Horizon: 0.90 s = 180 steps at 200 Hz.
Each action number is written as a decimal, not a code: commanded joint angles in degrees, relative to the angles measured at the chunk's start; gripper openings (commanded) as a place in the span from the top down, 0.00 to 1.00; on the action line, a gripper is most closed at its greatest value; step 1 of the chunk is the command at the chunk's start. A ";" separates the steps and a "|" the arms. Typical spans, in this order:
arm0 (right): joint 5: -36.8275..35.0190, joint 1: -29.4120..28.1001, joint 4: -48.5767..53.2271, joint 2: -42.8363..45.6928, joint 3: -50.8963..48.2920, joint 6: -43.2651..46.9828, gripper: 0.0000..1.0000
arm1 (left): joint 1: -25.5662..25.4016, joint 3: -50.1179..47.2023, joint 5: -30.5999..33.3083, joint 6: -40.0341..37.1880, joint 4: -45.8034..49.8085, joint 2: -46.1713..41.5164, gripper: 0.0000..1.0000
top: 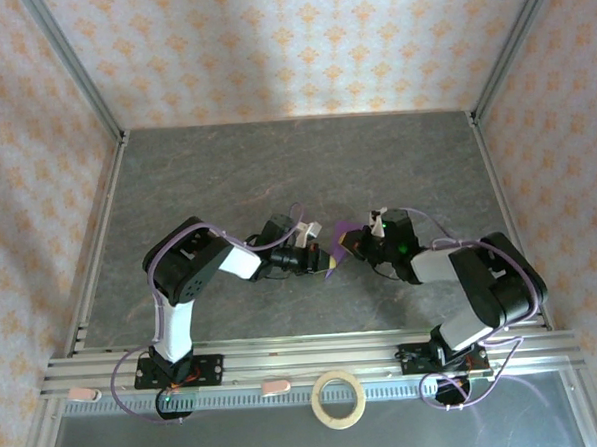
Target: Fold a paper plane with a square sheet of paper (pick it up from the middle)
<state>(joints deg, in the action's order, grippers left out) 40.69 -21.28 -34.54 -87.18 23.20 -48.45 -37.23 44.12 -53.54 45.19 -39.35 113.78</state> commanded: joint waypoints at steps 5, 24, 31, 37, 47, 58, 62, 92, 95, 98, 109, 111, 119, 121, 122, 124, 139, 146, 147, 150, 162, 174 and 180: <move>1.92 1.01 0.89 3.14 -0.63 2.49 1.00 | -0.77 -2.75 2.00 2.48 -2.22 2.60 1.00; 1.47 1.32 2.12 3.94 -2.04 3.21 1.00 | -0.64 -3.67 2.80 3.28 -3.30 2.15 1.00; 1.58 1.45 1.53 3.81 -2.48 3.07 1.00 | -0.65 -3.90 2.82 3.65 -3.68 2.11 1.00; 1.76 1.48 1.05 3.58 -2.63 2.92 1.00 | -0.65 -4.03 2.83 3.86 -4.15 2.25 1.00; 2.38 1.42 0.12 2.68 -2.43 2.68 1.00 | -0.66 -4.20 3.00 4.07 -4.17 2.10 1.00; 3.18 1.45 -1.25 1.50 -1.97 2.01 1.00 | -0.69 -4.39 3.27 4.12 -4.00 2.07 1.00; 3.32 1.47 -1.61 1.17 -1.71 1.87 1.00 | -0.61 -4.35 3.31 4.11 -3.96 2.06 1.00; 3.98 1.42 -3.05 -1.38 0.45 1.60 1.00 | -0.54 -4.04 3.76 4.01 -2.78 2.06 1.00; 3.96 1.44 -2.92 -1.61 0.63 1.62 1.00 | -0.56 -4.04 3.87 3.95 -2.56 2.06 1.00; 3.92 1.43 -2.71 -1.83 0.84 1.72 1.00 | -0.56 -3.97 3.93 4.00 -2.24 2.14 1.00; 3.63 1.48 -1.84 -2.68 1.67 2.17 1.00 | -0.46 -3.91 4.21 4.01 -1.79 2.22 1.00; 3.68 1.43 -1.77 -2.92 1.83 2.27 1.00 | -0.45 -3.90 4.23 4.02 -1.78 2.23 1.00; 3.81 1.46 -2.12 -3.57 2.01 2.07 1.00 | -0.47 -3.86 4.31 4.03 -1.57 2.33 1.00; 3.79 1.47 -2.26 -3.78 2.02 2.00 1.00 | -0.47 -3.86 4.30 4.01 -1.46 2.33 1.00; 3.79 1.44 -2.32 -3.78 2.02 1.93 1.00 | -0.47 -3.86 4.31 4.02 -1.40 2.33 1.00; 3.79 1.47 -2.29 -3.94 2.07 1.88 1.00 | -0.45 -3.80 4.34 3.96 -1.31 2.39 1.00; 3.31 1.42 -1.91 -4.48 2.29 1.88 1.00 | -0.39 -3.68 4.62 3.95 -0.46 2.63 1.00; 2.88 1.47 -1.33 -4.49 2.37 1.97 1.00 | -0.38 -3.68 4.99 3.70 0.20 2.61 1.00; 2.81 1.49 -1.28 -4.49 2.42 1.96 1.00 | -0.38 -3.69 5.05 3.69 0.26 2.60 1.00; 2.67 1.46 -0.90 -4.50 2.46 2.11 1.00 | -0.38 -3.69 5.14 3.62 0.56 2.67 1.00; 2.08 1.46 -0.01 -4.38 2.44 2.34 1.00 | -0.28 -3.33 5.33 3.26 1.80 2.81 1.00; 1.44 1.43 1.09 -4.49 2.49 2.89 1.00 | -0.16 -3.03 5.47 3.06 2.69 3.19 1.00; 1.43 1.44 1.10 -4.71 2.55 2.99 1.00 | -0.12 -2.92 5.57 3.06 3.00 3.36 1.00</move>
<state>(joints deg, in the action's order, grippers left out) 43.68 -20.18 -34.98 -91.46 24.60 -46.81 -37.39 41.95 -50.94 49.67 -44.12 113.78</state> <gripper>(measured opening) 0.043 0.062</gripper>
